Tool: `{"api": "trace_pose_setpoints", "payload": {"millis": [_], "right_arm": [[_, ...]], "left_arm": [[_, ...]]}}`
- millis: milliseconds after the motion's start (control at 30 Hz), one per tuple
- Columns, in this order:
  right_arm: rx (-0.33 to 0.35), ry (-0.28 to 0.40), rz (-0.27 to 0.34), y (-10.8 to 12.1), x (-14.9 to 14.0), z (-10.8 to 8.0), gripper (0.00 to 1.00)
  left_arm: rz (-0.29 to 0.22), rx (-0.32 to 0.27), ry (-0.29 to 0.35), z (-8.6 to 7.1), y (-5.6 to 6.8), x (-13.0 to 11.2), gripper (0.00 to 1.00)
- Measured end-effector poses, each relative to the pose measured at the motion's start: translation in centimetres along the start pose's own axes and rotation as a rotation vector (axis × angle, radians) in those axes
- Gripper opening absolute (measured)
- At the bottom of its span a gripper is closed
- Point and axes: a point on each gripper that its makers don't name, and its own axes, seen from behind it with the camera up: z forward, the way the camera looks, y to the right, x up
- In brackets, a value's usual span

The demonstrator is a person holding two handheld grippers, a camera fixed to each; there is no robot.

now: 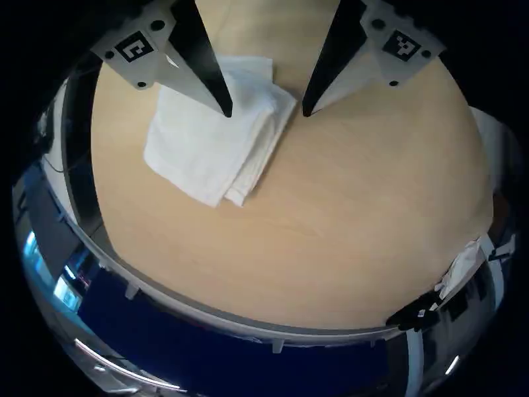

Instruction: Fold towel

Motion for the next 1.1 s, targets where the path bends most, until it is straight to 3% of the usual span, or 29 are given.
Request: {"api": "trace_pose_setpoints", "payload": {"millis": [467, 800, 1100], "right_arm": [[0.042, -0.007, -0.005, -3.6, -0.2, 0.4, 0.82], [0.046, -0.027, -0.006, -4.0, -0.8, 0.7, 0.82], [0.034, 0.000, -0.009, -3.9, 0.3, 0.0, 0.82]], "left_arm": [[-0.010, -0.001, 0.004, -0.3, -0.7, -0.4, 0.89], [-0.012, 0.002, 0.005, -0.8, -1.6, -0.6, 0.89], [-0.013, 0.004, 0.010, -1.2, -2.3, -0.6, 0.89]]}}
